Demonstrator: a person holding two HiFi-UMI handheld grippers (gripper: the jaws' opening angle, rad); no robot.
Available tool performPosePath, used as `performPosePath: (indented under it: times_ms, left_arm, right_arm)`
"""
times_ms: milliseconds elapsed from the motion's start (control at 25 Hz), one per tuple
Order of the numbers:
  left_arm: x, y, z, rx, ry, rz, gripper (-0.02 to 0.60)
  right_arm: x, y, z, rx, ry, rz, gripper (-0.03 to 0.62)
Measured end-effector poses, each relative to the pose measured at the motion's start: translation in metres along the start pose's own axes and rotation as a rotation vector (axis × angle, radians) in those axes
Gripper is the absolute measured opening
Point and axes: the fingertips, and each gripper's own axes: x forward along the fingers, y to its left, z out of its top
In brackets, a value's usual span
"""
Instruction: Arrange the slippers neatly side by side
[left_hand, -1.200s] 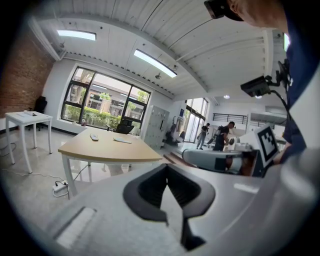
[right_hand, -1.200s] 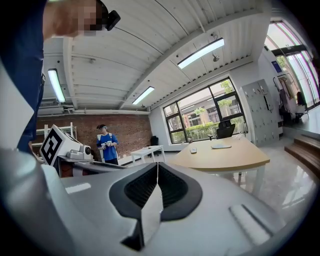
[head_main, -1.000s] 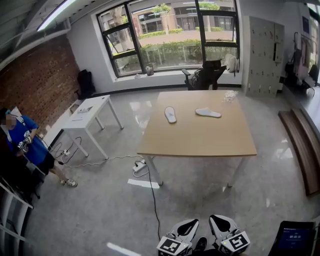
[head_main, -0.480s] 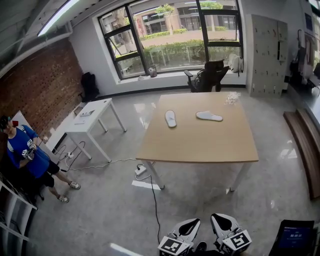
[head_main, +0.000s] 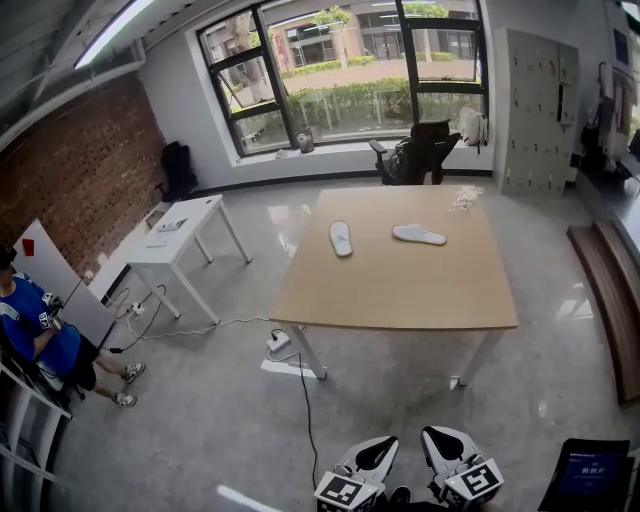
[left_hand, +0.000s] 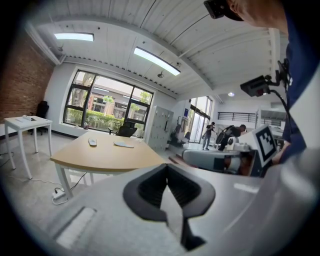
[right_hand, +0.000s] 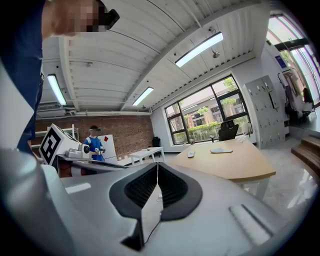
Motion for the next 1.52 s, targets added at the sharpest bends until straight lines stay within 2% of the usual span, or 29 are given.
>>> performPosePath:
  times_ms: [320,880,1160,1520]
  left_arm:
    - [0.024,0.025,0.014,0.008,-0.006,-0.034,0.005]
    - [0.069,0.113,0.049,0.023,0.000,-0.069,0.003]
    - [0.081,0.159,0.063,0.017,-0.009,-0.092,0.003]
    - [0.088,0.208,0.065,-0.006,-0.004,-0.102,0.005]
  right_arm:
    - [0.028,-0.022,0.011,-0.016,-0.011,-0.038,0.012]
    - [0.121,-0.055,0.034,-0.011,-0.029,-0.084,0.012]
    - [0.170,-0.058,0.044,-0.018,-0.034,-0.103,0.012]
    - [0.219,-0.055,0.040,-0.026,-0.017,-0.111,0.012]
